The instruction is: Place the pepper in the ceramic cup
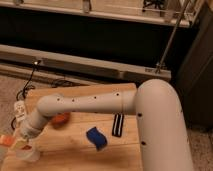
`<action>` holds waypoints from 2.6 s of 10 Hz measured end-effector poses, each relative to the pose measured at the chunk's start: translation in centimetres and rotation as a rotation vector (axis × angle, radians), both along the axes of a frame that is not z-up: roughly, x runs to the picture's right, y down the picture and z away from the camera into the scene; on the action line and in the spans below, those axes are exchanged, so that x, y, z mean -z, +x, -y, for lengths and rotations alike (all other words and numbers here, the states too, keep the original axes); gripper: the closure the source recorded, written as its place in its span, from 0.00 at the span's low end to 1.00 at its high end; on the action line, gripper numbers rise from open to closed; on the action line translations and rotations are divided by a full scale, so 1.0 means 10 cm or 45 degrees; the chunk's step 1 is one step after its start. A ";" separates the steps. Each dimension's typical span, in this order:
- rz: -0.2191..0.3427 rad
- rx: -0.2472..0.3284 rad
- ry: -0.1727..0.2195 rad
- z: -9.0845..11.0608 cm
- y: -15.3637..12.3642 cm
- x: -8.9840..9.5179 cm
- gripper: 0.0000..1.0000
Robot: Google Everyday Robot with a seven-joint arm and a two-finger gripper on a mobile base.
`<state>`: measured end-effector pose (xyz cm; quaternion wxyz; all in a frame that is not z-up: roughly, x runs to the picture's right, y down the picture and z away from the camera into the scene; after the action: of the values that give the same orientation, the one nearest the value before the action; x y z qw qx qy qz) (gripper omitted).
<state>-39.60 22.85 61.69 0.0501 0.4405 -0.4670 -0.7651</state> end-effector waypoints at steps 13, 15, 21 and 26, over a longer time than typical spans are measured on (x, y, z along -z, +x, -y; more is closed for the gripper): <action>0.092 -0.012 -0.037 -0.06 0.00 0.00 1.00; 0.103 -0.004 -0.040 -0.07 0.01 -0.01 0.99; 0.173 -0.019 -0.098 -0.04 0.04 -0.03 0.44; 0.189 -0.022 -0.112 -0.02 0.09 -0.12 0.20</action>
<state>-38.69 23.03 62.90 0.0412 0.4976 -0.4986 -0.7086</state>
